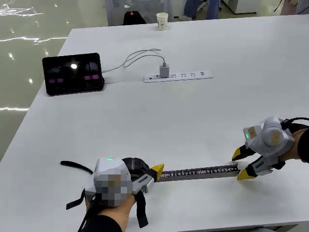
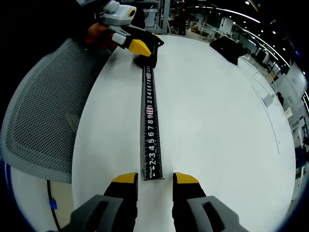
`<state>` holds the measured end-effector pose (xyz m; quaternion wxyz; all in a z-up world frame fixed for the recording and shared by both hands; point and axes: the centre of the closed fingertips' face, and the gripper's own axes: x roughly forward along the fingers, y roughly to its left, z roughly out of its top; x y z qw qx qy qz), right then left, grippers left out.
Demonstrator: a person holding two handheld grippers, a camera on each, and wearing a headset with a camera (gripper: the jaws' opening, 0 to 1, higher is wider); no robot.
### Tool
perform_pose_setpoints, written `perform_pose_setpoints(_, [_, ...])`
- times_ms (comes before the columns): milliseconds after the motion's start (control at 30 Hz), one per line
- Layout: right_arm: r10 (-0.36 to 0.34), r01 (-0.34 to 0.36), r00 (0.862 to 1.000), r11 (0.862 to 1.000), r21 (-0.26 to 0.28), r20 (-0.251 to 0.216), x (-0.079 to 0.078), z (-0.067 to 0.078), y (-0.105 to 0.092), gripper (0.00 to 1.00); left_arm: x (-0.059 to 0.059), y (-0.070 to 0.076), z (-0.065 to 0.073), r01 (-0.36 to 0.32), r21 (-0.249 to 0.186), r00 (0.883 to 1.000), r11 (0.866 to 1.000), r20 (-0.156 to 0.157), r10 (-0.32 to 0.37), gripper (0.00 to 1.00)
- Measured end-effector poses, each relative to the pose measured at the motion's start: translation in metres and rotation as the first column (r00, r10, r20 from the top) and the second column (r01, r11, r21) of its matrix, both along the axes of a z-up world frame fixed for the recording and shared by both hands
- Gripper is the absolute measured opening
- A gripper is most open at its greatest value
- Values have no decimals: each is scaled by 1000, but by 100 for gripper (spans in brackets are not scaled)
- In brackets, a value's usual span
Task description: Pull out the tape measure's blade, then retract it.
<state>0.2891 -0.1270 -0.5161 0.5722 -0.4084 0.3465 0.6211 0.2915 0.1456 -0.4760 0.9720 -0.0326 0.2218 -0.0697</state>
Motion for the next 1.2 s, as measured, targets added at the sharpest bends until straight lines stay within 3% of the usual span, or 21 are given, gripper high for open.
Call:
perform_pose_setpoints(300, [8, -8, 1000, 1000, -7, -24, -2, -2, -1, 16, 0, 1, 1, -7, -1, 1000, 1000, -1, 7, 98])
perform_pose_setpoints(367, [-32, 32, 999, 999, 7, -29, 2, -3, -1, 13, 0, 1, 0, -7, 1, 1000, 1000, -3, 7, 98])
perform_pose_setpoints(400, [-46, 46, 997, 999, 6, -56, 0, -3, -1, 13, 0, 1, 0, -6, 3, 1000, 1000, -3, 6, 98])
perform_pose_setpoints(633, [-22, 20, 999, 999, -40, -38, -2, -4, 2, 12, -1, 5, -3, -17, 11, 1000, 1000, -16, 17, 96])
perform_pose_setpoints(867, [-14, 12, 1000, 997, -80, -21, -1, -5, 2, 12, -5, 6, -12, -26, 7, 997, 1000, -73, 26, 87])
perform_pose_setpoints(1200, [-54, 51, 998, 993, -104, -33, -2, -6, 4, 11, -6, 7, -12, -30, 5, 996, 1000, -89, 31, 72])
